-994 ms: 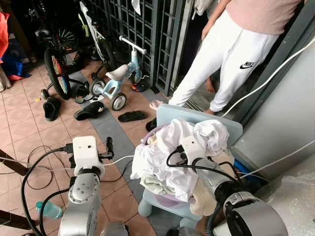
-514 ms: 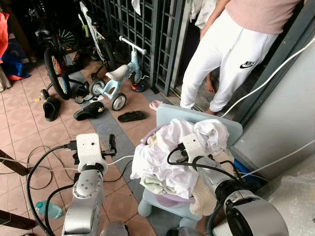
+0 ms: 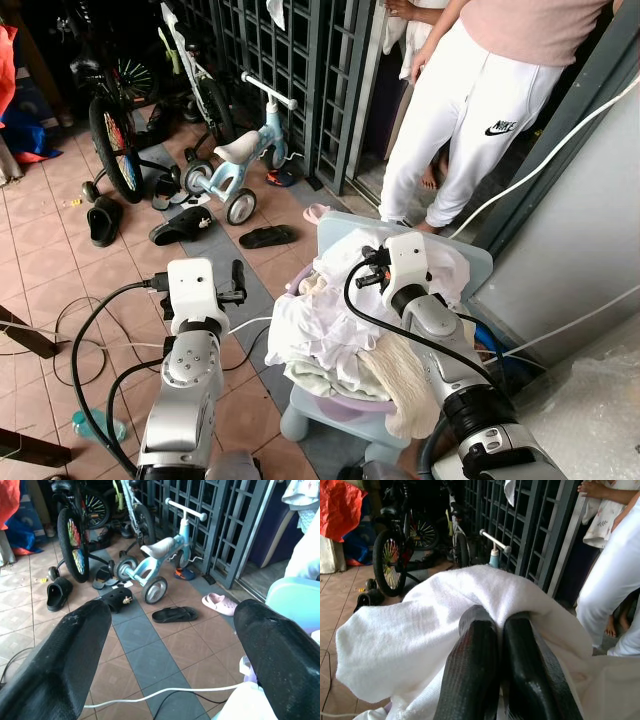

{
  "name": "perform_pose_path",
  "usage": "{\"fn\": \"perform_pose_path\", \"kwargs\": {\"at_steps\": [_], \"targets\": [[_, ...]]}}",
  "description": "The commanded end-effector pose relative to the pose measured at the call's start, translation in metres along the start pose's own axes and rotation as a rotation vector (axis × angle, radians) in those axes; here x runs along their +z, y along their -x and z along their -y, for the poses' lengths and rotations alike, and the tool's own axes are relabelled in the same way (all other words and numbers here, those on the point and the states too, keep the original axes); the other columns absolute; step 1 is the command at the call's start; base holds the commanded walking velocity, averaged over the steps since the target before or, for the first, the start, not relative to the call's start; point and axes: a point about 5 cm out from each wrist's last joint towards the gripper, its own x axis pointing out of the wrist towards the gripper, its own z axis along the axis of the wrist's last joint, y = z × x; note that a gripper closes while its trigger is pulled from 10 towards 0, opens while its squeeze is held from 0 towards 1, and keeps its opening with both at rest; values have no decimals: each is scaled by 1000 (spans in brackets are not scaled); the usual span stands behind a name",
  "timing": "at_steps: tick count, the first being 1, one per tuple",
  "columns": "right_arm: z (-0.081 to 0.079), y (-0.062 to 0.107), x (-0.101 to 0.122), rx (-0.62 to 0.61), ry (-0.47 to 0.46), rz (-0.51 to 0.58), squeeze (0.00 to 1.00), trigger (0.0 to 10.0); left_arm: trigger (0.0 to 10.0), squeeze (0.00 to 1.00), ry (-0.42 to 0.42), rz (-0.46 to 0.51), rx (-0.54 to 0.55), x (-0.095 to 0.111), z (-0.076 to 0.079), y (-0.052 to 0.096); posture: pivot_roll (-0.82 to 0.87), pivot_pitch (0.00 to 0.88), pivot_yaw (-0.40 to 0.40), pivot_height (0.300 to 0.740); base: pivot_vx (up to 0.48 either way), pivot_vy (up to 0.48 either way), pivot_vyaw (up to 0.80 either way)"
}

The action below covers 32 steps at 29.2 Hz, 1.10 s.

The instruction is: Clothes washing

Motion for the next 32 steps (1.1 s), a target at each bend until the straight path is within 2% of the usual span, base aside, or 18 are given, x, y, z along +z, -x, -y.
{"fn": "perform_pose_path", "kwargs": {"at_steps": [1, 3, 4, 5, 6, 12, 22, 32], "targets": [[4, 4, 11, -15, -2, 35, 0, 0, 10000, 0, 2, 4, -15, 0, 3, -2, 30, 0, -48, 740, 0, 0, 0], [7, 8, 16, -23, 9, 45, 0, 0, 10000, 0, -2, 2, -18, -1, 5, -3, 24, 0, -47, 740, 0, 0, 0], [9, 15, 18, -31, 14, 37, 0, 8275, 10000, 0, 1, -1, -25, -3, 7, -3, 11, 0, -45, 740, 0, 0, 0], [10, 16, 18, -35, 15, 33, 0, 8275, 10000, 0, 3, -2, -27, -3, 8, -4, 7, 0, -42, 740, 0, 0, 0], [12, 18, 17, -42, 8, 21, 0, 10000, 10000, 0, 4, -3, -34, -3, 9, -4, 0, 0, -40, 740, 0, 0, 0], [15, 22, 14, -58, 11, -15, 0, 10000, 10000, 0, 9, 2, -49, -1, 15, -10, -14, 0, -34, 740, 0, 0, -630], [8, 19, 14, -41, 5, -30, 0, 10000, 10000, 0, 3, 5, -45, -2, 12, -10, 1, 0, -32, 740, 0, 0, -674], [5, 14, 16, -19, 5, -28, 0, 10000, 10000, 0, 4, 11, -39, 0, 10, -11, 9, 0, -27, 740, 0, 0, -81]]}}
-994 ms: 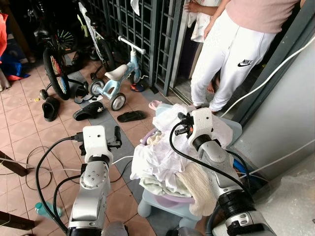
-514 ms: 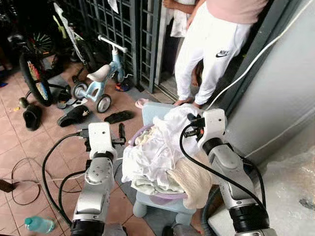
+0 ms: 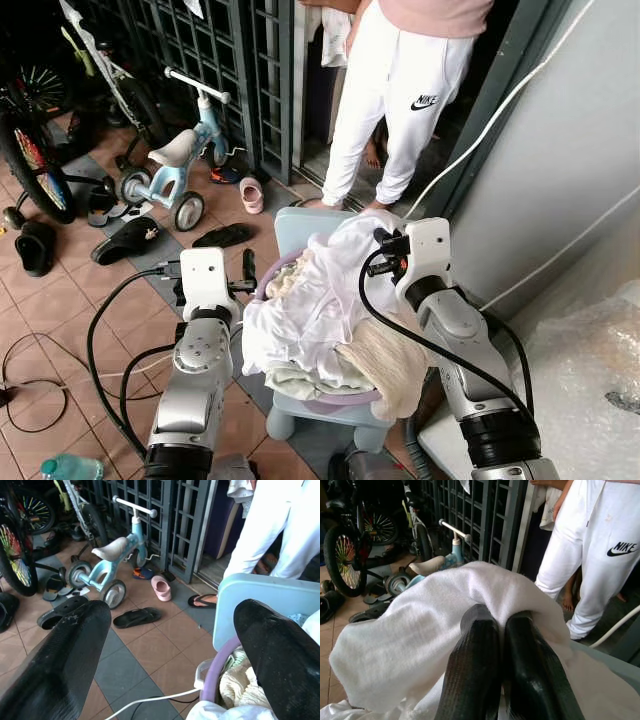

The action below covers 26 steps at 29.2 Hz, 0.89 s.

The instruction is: Clothes washing

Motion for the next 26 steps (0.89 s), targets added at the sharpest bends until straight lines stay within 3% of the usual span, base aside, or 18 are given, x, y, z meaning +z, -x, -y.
{"fn": "perform_pose_path", "kwargs": {"at_steps": [1, 14, 20, 26], "targets": [[1, -1, 1, -6, 2, 1, 0, 10000, 10000, 0, -3, -4, 8, 0, 0, 0, 9, 0, -27, 740, -330, 0, 0], [2, -6, 2, -22, 1, 11, 0, 10000, 10000, 0, -10, -2, 4, 1, -1, -1, 15, 0, -23, 740, -324, 0, 0], [0, -8, 5, -33, 7, 19, 0, 10000, 10000, 0, -2, 6, 1, 2, -1, -1, 16, 0, -23, 740, 0, 0, 0], [1, -11, 7, -60, 18, 31, 0, 10000, 10000, 0, 19, 21, -37, 3, 0, 2, 13, 0, -18, 740, 0, 0, -753]]}}
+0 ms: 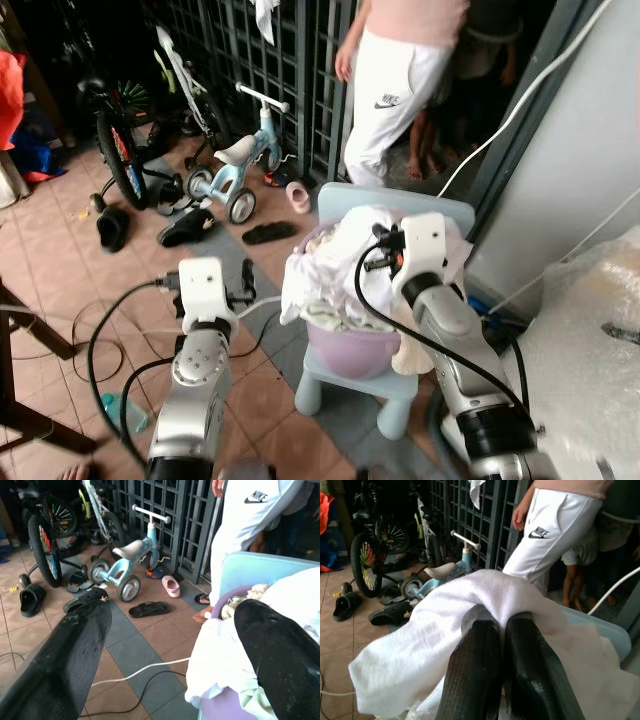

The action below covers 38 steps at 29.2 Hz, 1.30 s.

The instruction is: Clothes washing

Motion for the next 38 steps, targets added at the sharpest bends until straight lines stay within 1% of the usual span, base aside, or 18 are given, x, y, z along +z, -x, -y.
{"fn": "perform_pose_path", "kwargs": {"at_steps": [1, 6, 10, 13, 16, 17, 24, 26, 29, 31, 33, 35, 36, 37, 38], "targets": [[3, -3, 8, -23, 12, 35, 0, 10000, 10000, 0, 3, 25, -30, 7, 4, 0, 15, 0, -18, 740, 0, 0, -800], [5, -4, 10, -41, 17, 50, 0, 10000, 10000, 0, 3, 28, -48, 7, 4, 0, 14, 0, -14, 740, 0, 0, -800], [7, -6, 13, -54, 18, 64, 0, 10000, 10000, 0, 4, 38, -63, 10, 5, -2, 17, 0, -10, 740, 0, 0, -800], [7, -7, 16, -55, 35, 81, 0, 10000, 10000, 0, 1, 40, -73, 10, 5, -2, 17, 0, -7, 740, 0, 0, -800], [9, -11, 22, -63, 41, 103, 0, 10000, 10000, 0, 3, 47, -82, 13, 6, -2, 20, 0, -4, 740, 0, 0, -800], [11, -12, 25, -68, 57, 117, 0, 10000, 10000, 0, 5, 48, -81, 13, 7, -2, 23, 0, -7, 740, 0, 0, -800], [17, -16, 26, -105, 67, 120, 0, 10000, 10000, 0, 9, 28, -88, 6, 6, 2, 24, 0, -9, 740, 0, 0, -800], [17, -20, 36, -96, 92, 159, 0, 10000, 10000, 0, 20, 46, -116, 11, 9, 1, 29, 0, -12, 740, 0, 0, -800], [20, -25, 51, -90, 145, 209, 0, 10000, 10000, 0, 24, 50, -115, 13, 9, -1, 26, 0, -13, 740, 241, 0, -800], [31, -33, 78, -111, 193, 293, 0, 10000, 10000, 0, 21, 53, -119, 13, 10, -2, 21, 0, -9, 740, 255, 0, -800], [40, -36, 95, -132, 222, 336, 0, 10000, 10000, 0, 24, 47, -118, 12, 10, -1, 19, 0, -8, 740, 253, 0, -800], [52, -40, 114, -163, 225, 379, 0, 10000, 10000, 0, 22, 43, -111, 10, 10, 0, 18, 0, -9, 740, 0, 0, -800], [59, -42, 126, -180, 239, 404, 0, 10000, 10000, 0, 22, 41, -108, 10, 10, 0, 18, 0, -9, 740, 0, 0, -800], [70, -44, 145, -207, 278, 446, 0, 10000, 10000, 0, 22, 38, -104, 9, 11, 0, 18, 0, -9, 740, 0, 0, -800], [75, -44, 153, -225, 295, 464, 0, 10000, 10000, 0, 22, 38, -104, 9, 12, 0, 15, 0, -8, 740, 0, 0, -800]]}}
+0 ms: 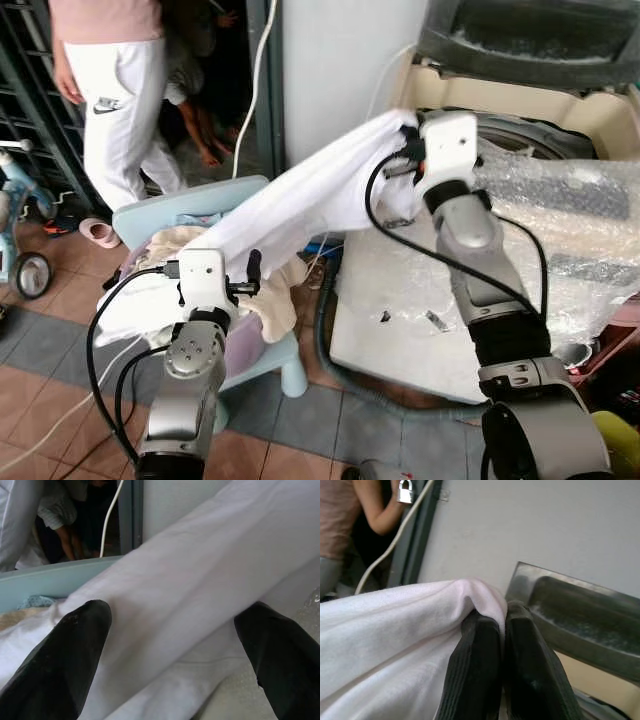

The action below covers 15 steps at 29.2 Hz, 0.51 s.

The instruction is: Clothes washing

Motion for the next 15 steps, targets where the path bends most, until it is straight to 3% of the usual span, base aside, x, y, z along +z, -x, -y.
{"fn": "perform_pose_path", "kwargs": {"at_steps": [1, 5, 8, 15], "targets": [[18, -18, 29, -67, 12, 103, 0, 10000, 10000, 0, 9, -6, 35, -2, -6, 2, 14, 0, -8, 740, 0, 0, -800], [54, -35, 56, -166, 67, 166, 0, 10000, 10000, 0, 12, -2, 32, 0, -4, 0, 11, 0, -9, 740, 0, 0, -800], [88, -42, 65, -280, 56, 154, 0, 10000, 10000, 0, 18, -3, 32, -1, -3, -1, 11, 0, -16, 740, 0, 0, -800], [98, -45, 64, -304, 50, 155, 0, 10000, 10000, 0, 28, 0, 32, -1, -1, 0, 14, 0, -24, 740, 0, 0, -800]]}}
